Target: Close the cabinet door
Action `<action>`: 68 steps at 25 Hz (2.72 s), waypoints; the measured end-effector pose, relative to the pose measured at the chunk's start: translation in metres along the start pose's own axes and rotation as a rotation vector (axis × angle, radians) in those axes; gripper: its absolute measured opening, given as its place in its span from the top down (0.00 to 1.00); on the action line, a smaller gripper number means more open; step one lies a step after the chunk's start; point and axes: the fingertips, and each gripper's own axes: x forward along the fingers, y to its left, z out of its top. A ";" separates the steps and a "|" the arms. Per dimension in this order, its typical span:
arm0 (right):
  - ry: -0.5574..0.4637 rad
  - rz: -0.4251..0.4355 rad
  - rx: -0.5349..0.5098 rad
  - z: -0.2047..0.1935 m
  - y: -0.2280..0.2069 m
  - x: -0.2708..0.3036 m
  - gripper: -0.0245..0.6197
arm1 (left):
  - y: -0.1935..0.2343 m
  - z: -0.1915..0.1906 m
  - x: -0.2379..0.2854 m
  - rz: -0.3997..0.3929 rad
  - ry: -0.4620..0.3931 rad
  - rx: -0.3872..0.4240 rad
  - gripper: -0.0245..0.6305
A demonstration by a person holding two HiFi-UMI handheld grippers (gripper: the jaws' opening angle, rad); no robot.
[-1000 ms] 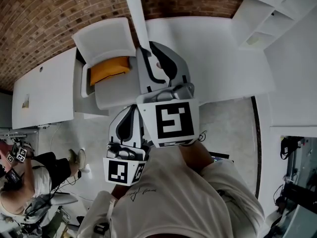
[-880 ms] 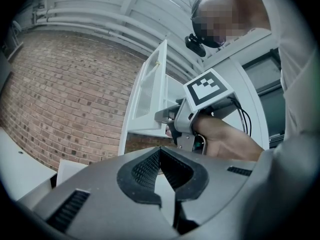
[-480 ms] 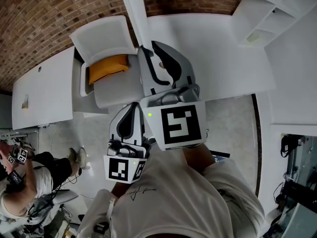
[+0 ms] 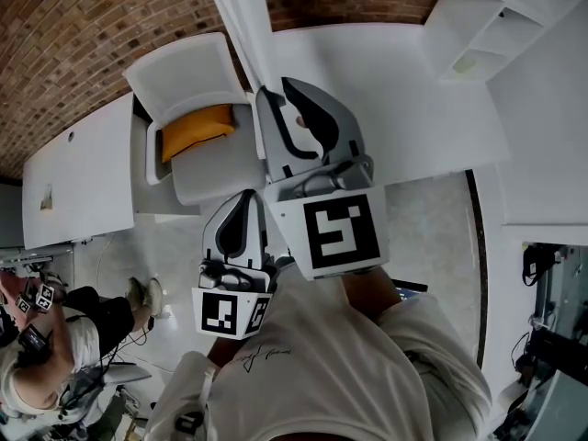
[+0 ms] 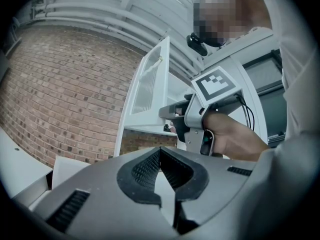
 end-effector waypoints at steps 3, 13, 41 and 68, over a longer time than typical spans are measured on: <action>0.003 -0.002 -0.006 0.000 -0.005 0.000 0.85 | -0.002 -0.001 0.003 -0.007 0.001 -0.004 0.94; 0.008 0.002 -0.006 0.001 -0.022 -0.002 0.85 | -0.011 -0.006 0.020 -0.033 0.011 -0.010 0.94; 0.016 0.028 -0.007 -0.003 -0.069 -0.002 0.85 | -0.037 -0.019 0.076 -0.096 0.037 -0.009 0.94; 0.016 0.068 0.003 -0.005 -0.098 0.002 0.85 | -0.070 -0.023 0.115 -0.146 0.053 0.016 0.94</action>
